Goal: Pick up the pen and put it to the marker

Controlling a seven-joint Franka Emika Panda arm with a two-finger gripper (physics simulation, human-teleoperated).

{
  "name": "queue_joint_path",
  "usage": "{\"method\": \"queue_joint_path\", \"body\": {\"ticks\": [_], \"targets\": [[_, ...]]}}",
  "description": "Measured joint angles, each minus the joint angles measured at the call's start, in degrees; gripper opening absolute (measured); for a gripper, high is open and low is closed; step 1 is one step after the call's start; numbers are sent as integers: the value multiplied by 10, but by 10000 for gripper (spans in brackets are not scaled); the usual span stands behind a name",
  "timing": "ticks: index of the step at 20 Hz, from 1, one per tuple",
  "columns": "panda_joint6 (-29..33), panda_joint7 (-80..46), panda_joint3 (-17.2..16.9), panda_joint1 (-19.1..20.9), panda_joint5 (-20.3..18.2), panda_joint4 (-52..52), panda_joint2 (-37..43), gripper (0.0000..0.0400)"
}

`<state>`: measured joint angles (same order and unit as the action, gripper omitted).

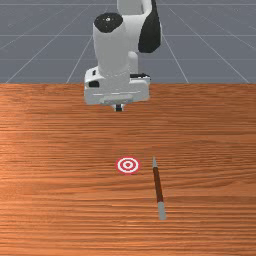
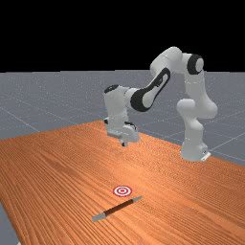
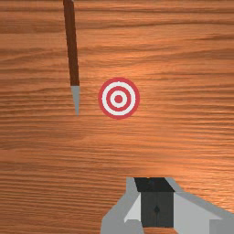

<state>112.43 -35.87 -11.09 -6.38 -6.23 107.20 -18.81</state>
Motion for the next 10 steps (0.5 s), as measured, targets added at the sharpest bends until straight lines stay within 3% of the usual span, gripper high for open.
{"method": "queue_joint_path", "body": {"ticks": [3,8,9,10], "targets": [[44,-52,13,-23,0,-69,-50,0],[56,-105,41,-67,2,-248,-232,0],[58,-106,45,-69,-1,-266,-252,157],[60,-107,47,-69,-3,-278,-266,252]]}}
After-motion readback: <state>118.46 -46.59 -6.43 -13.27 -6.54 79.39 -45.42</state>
